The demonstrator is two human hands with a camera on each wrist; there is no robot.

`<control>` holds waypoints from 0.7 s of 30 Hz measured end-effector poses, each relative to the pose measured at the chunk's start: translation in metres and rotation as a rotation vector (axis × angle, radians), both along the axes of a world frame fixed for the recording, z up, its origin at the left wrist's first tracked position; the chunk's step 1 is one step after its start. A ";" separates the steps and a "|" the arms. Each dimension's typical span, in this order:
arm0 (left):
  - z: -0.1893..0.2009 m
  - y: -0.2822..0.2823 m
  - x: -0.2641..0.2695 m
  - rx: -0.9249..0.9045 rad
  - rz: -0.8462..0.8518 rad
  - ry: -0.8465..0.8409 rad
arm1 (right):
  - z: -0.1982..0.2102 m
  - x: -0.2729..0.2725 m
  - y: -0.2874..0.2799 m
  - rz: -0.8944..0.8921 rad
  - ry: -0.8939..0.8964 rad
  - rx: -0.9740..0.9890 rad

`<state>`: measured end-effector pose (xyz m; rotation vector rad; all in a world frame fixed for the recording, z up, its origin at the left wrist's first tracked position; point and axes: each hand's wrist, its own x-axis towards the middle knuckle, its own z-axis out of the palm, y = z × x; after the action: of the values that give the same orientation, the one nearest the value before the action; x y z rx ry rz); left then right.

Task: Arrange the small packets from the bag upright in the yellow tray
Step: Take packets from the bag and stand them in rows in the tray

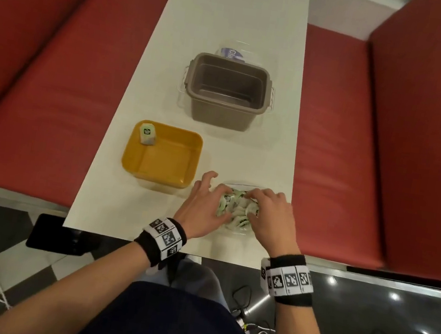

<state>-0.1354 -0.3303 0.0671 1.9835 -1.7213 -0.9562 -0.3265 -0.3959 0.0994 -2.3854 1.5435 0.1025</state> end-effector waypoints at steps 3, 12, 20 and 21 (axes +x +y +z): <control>-0.004 0.003 -0.011 -0.154 0.010 -0.143 | -0.008 0.007 -0.007 0.092 0.076 0.029; -0.003 -0.015 -0.037 -0.067 -0.133 -0.014 | -0.010 -0.012 -0.015 0.131 -0.018 0.070; 0.001 -0.027 -0.023 -0.146 -0.059 0.099 | -0.003 -0.033 -0.014 0.013 -0.434 0.109; 0.005 -0.028 -0.021 -0.162 -0.030 0.152 | -0.001 -0.033 -0.014 -0.012 -0.494 0.113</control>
<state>-0.1562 -0.3581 0.0722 1.7426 -1.6921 -0.9207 -0.3600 -0.4096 0.0984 -2.1016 1.2773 -0.3661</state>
